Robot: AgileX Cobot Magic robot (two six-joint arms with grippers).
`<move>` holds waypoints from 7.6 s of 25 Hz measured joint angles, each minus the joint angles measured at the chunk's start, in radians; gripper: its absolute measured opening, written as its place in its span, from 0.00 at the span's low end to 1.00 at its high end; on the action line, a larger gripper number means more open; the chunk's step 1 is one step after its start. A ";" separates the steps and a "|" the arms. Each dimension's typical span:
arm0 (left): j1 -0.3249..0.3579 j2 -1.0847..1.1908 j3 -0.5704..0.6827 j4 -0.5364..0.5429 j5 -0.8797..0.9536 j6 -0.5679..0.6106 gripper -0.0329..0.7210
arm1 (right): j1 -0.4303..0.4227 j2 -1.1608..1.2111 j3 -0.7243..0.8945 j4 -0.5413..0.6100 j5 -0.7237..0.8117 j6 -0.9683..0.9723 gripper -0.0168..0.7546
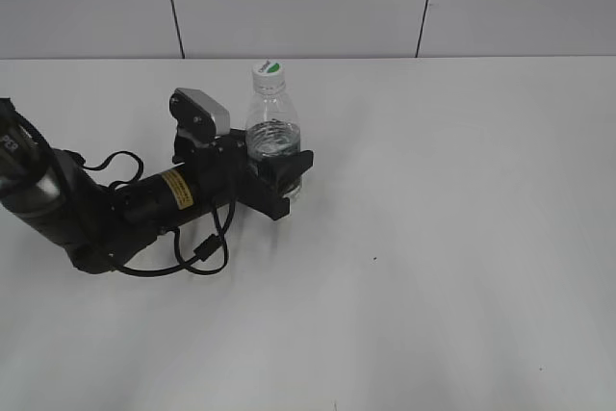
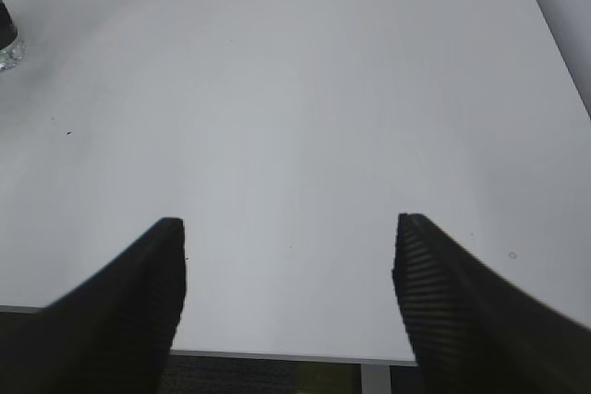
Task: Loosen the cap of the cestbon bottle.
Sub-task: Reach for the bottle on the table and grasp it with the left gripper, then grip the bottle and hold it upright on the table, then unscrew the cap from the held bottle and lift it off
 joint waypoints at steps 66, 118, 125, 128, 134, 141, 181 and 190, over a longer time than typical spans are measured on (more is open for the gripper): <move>-0.046 -0.015 0.000 0.354 -0.012 -0.033 0.58 | 0.000 0.143 -0.119 0.072 -0.028 -0.115 0.72; -0.049 0.008 -0.002 0.277 -0.044 -0.029 0.58 | 0.447 1.935 -1.280 0.174 0.123 0.016 0.78; -0.049 0.008 -0.002 0.276 -0.045 -0.026 0.58 | 0.449 1.976 -1.286 0.197 0.124 0.018 0.78; -0.049 0.008 -0.002 0.276 -0.045 -0.026 0.58 | 0.456 1.995 -1.295 0.199 0.126 0.018 0.78; -0.049 0.008 -0.002 0.276 -0.045 -0.026 0.58 | 0.475 2.026 -1.367 0.203 0.126 0.018 0.78; -0.049 0.008 -0.002 0.275 -0.044 -0.026 0.58 | 0.475 2.049 -1.369 0.201 0.126 0.018 0.78; -0.049 0.008 -0.002 0.268 -0.044 -0.026 0.58 | 0.475 2.046 -1.322 0.227 0.127 0.003 0.65; -0.049 0.008 -0.002 0.268 -0.044 -0.026 0.58 | 0.475 2.046 -1.322 0.238 0.126 0.001 0.52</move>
